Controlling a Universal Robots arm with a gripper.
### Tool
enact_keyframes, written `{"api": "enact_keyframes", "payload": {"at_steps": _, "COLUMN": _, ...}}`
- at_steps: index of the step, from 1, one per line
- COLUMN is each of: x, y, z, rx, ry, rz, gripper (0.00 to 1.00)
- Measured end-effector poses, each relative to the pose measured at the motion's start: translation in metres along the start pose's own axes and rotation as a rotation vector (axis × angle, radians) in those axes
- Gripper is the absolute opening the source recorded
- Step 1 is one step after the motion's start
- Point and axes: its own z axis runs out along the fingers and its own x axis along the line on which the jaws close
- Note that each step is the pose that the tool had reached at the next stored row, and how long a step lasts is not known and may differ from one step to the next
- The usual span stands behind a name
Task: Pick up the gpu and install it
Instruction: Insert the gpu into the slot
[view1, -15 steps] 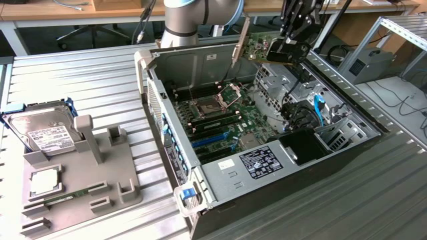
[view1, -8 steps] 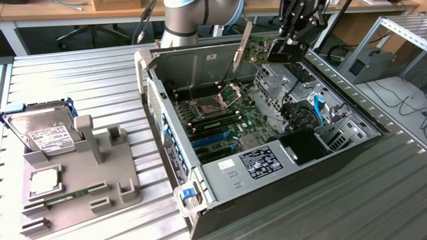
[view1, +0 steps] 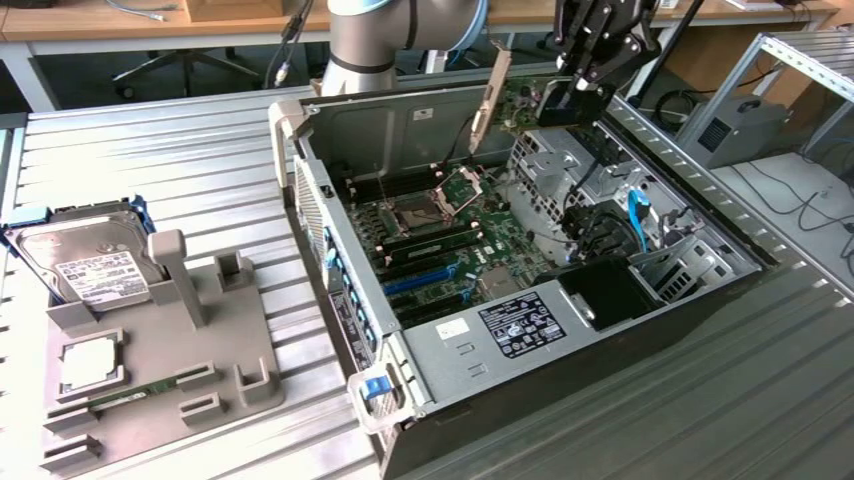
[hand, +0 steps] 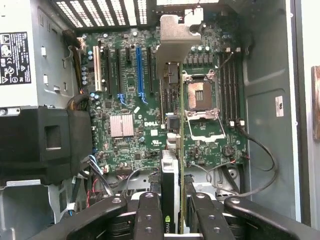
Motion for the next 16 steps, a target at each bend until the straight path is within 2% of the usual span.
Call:
{"api": "enact_keyframes", "payload": {"at_steps": 11, "x": 0.0, "y": 0.0, "z": 0.0, "rx": 0.0, "ry": 0.0, "rz": -0.001, "gripper": 0.27}}
{"api": "enact_keyframes", "payload": {"at_steps": 16, "x": 0.0, "y": 0.0, "z": 0.0002, "rx": -0.0007, "ry": 0.0019, "rz": -0.033, "gripper": 0.27}}
